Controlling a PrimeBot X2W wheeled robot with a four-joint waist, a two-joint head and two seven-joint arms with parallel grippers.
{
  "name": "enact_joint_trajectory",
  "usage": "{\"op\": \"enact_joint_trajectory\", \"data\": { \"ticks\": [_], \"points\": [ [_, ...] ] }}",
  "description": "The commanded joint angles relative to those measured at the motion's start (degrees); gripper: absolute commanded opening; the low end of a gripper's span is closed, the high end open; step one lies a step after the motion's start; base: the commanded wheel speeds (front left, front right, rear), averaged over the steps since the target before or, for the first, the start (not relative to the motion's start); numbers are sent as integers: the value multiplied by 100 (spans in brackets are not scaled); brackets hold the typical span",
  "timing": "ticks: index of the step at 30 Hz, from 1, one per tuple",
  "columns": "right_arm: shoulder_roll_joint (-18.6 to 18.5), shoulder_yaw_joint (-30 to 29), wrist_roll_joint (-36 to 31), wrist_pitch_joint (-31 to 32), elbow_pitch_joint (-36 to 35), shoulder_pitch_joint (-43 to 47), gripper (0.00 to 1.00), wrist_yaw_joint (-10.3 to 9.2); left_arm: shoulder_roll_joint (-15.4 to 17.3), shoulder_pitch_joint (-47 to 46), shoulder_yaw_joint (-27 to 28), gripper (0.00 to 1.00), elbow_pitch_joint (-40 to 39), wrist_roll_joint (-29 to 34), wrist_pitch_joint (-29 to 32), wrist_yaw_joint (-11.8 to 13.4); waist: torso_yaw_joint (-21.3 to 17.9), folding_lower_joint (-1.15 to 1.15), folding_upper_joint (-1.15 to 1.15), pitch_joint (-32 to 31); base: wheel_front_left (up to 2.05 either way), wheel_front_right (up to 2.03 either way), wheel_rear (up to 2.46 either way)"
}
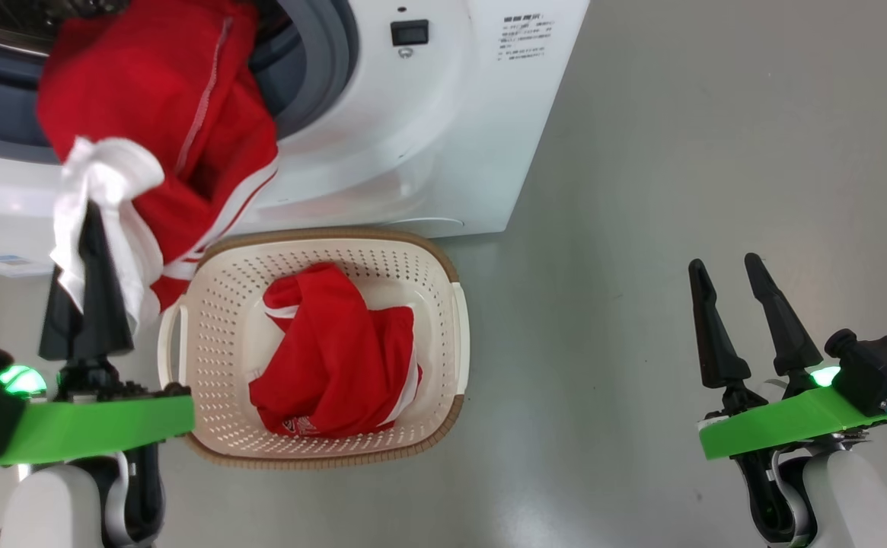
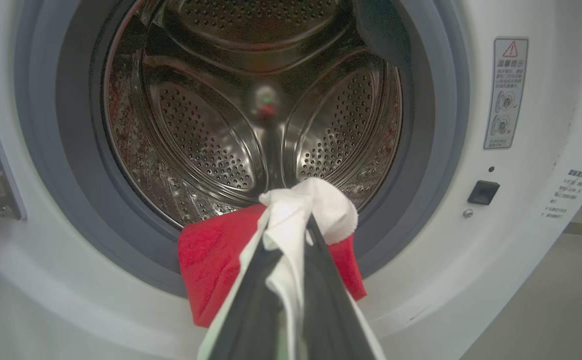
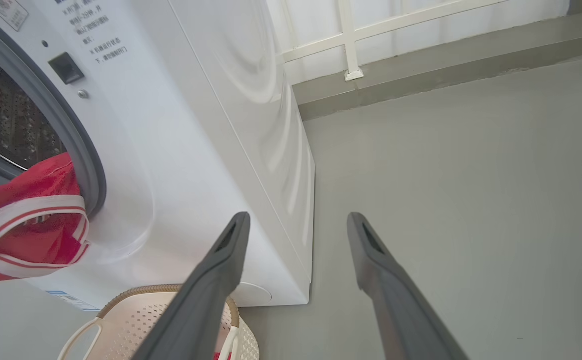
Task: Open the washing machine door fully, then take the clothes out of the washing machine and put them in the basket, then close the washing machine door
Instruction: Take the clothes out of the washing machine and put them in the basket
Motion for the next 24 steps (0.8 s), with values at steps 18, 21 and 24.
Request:
{"op": "enact_joint_trajectory", "data": {
  "ticks": [18, 21, 24],
  "points": [
    [24, 258, 26, -37, -189, -188, 100, 29, 159, -611, -50, 0, 2036, 261, -22, -226, -221, 0, 0, 587, 0, 0, 0],
    [31, 250, 17, -37, -209, -222, 100, 29, 159, -754, -95, 0, 2328, 302, -22, -230, -237, 0, 0, 696, 0, 0, 0],
    [37, 241, 8, -37, -218, -260, 100, 29, 159, -895, -174, 6, 2613, 320, -22, -231, -243, 0, 0, 785, 0, 0, 0]
  ]
}}
